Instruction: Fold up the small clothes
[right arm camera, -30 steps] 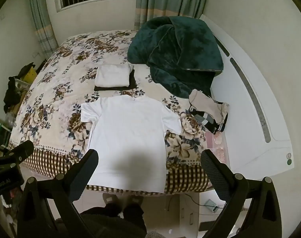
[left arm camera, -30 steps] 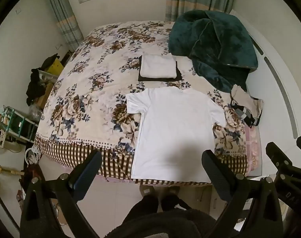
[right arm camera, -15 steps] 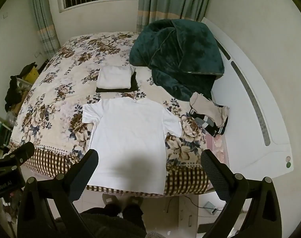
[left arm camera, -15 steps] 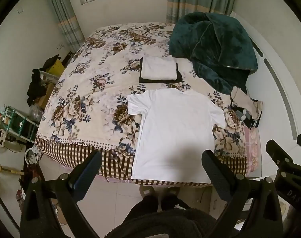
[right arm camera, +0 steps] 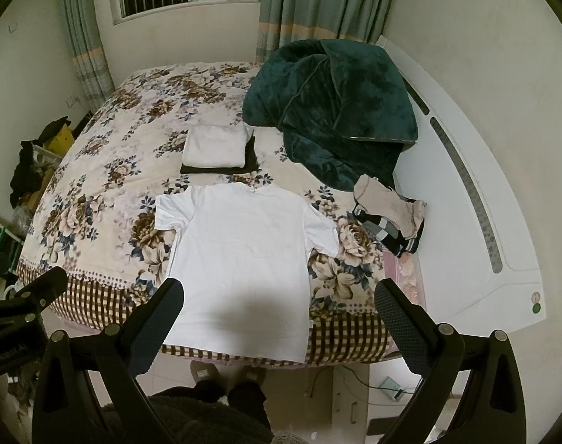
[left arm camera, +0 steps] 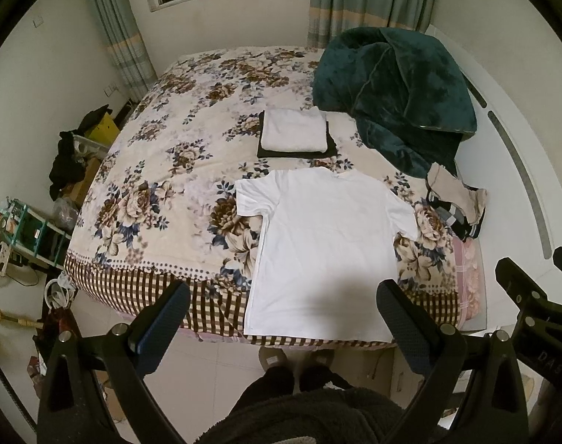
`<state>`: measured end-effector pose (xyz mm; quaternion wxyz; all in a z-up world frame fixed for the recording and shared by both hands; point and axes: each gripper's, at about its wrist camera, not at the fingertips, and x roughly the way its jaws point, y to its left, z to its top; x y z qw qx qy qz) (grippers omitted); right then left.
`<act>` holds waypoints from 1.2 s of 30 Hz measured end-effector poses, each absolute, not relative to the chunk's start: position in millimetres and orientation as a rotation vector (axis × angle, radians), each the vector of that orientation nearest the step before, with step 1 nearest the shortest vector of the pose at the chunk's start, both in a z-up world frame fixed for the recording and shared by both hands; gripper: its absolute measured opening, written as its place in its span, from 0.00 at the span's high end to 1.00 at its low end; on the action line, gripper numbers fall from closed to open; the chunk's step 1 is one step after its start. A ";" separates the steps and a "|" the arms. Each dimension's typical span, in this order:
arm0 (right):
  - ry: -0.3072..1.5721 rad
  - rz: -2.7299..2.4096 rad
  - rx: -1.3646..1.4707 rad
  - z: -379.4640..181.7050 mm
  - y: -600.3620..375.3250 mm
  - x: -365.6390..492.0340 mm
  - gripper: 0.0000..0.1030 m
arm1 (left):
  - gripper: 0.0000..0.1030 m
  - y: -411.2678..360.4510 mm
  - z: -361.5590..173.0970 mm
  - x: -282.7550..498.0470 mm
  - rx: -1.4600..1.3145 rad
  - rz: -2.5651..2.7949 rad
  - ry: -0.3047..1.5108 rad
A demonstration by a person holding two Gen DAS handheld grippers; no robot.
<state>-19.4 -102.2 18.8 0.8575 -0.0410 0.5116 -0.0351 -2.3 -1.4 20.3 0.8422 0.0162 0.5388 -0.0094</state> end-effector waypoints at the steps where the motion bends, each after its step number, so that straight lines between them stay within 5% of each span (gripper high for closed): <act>1: 1.072 -0.073 -0.090 17.3 -101.4 -20.1 0.00 | 0.00 -1.2 21.7 -1.7 0.033 -0.020 1.137; 36: 1.039 -0.052 -0.089 37.4 -111.3 -29.8 0.00 | 0.00 -7.5 41.1 -2.2 0.024 -0.020 1.085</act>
